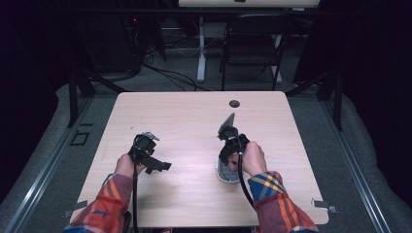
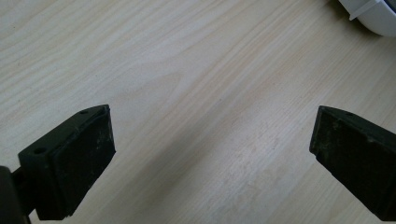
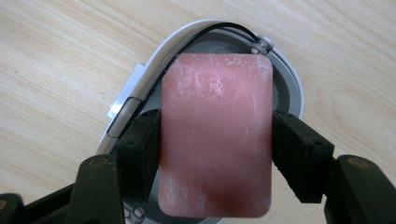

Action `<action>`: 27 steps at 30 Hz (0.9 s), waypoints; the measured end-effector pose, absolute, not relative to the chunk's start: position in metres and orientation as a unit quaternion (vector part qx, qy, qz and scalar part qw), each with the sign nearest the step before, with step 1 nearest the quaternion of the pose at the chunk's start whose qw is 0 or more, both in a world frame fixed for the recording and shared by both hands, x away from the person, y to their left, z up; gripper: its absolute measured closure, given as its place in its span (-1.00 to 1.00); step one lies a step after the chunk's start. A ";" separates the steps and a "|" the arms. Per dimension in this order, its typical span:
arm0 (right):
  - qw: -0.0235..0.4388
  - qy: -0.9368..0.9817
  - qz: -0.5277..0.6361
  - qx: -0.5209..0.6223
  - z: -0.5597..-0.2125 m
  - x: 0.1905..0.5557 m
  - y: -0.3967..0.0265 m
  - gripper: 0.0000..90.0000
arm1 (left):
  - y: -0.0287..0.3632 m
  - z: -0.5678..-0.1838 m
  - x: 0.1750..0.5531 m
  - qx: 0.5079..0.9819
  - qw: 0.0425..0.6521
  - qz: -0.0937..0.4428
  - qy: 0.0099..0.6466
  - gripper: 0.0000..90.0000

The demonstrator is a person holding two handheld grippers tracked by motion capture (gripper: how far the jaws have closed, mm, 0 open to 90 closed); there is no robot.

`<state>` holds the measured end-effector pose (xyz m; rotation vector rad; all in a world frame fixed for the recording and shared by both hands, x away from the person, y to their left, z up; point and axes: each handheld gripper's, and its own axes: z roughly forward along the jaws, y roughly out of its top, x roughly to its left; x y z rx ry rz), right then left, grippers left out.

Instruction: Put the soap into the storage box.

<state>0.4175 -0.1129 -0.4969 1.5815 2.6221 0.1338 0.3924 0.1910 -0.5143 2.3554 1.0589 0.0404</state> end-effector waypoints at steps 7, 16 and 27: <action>0.027 0.858 0.050 0.511 -0.487 0.414 -0.118 -0.19 | 0.191 -0.514 0.392 0.877 0.275 0.015 0.394 -1.00; 0.009 0.856 0.076 0.510 -0.481 0.410 -0.127 0.02 | 0.191 -0.515 0.392 0.877 0.274 0.013 0.394 -1.00; 0.020 0.866 0.093 0.491 -0.465 0.404 -0.137 0.02 | 0.191 -0.515 0.392 0.878 0.273 0.013 0.394 -1.00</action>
